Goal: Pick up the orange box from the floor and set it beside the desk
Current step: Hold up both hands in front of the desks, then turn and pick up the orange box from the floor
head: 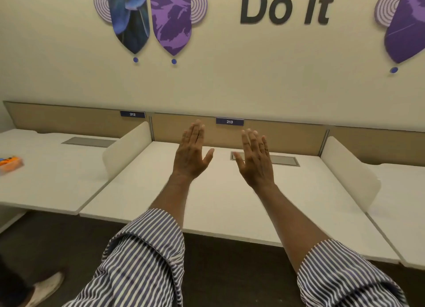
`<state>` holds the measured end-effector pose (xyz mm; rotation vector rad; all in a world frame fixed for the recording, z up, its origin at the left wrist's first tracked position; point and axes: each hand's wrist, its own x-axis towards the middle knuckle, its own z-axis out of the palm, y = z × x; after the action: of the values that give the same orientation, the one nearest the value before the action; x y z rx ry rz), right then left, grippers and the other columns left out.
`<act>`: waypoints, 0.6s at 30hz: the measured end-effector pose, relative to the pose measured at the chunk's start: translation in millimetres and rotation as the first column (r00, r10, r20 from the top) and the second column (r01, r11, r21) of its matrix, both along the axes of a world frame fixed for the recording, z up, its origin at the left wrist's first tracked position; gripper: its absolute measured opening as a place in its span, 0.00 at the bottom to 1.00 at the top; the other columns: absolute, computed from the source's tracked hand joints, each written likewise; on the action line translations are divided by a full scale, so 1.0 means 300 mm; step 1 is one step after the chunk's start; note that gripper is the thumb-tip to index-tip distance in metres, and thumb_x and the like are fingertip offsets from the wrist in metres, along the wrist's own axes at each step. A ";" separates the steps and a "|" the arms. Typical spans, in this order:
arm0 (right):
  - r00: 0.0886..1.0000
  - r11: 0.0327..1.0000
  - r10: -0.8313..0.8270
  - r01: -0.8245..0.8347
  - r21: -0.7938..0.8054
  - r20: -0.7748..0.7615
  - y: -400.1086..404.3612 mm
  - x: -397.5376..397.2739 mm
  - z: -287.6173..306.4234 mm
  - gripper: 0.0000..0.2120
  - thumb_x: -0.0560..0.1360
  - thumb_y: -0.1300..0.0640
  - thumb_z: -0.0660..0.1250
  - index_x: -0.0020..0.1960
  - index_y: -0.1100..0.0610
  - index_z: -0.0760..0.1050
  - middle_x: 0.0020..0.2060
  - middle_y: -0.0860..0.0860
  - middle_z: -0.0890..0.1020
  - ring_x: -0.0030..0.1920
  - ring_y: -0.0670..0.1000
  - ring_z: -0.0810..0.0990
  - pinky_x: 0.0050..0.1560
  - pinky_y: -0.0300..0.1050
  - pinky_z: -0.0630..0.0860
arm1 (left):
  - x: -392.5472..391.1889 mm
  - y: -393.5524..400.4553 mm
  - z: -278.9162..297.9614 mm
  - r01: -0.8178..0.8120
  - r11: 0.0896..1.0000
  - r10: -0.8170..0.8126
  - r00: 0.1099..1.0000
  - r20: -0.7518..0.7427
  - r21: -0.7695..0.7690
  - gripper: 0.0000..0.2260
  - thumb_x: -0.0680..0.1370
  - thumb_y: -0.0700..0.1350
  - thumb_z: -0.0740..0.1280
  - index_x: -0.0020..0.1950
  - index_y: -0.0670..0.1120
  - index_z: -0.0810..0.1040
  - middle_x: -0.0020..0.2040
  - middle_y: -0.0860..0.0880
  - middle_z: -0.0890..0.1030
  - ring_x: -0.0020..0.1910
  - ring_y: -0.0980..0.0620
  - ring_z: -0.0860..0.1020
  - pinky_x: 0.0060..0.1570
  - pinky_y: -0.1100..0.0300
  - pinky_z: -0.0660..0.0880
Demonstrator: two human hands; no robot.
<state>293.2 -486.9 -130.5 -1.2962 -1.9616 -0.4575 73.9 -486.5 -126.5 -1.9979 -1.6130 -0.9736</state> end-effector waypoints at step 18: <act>0.988 0.919 0.151 -0.153 -0.363 -0.033 -0.370 0.034 -0.523 0.32 0.84 0.43 0.54 0.83 0.55 0.50 0.83 0.54 0.53 0.83 0.55 0.49 0.82 0.52 0.40 | 0.095 -0.525 -0.484 -0.197 0.899 0.187 0.980 -0.063 -0.391 0.34 0.82 0.59 0.54 0.83 0.47 0.46 0.84 0.47 0.45 0.83 0.48 0.44 0.81 0.47 0.48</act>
<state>303.3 -597.9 -287.4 -1.3478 -2.1955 -0.0090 102.3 -644.1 -271.6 -2.0302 -2.0816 -0.5792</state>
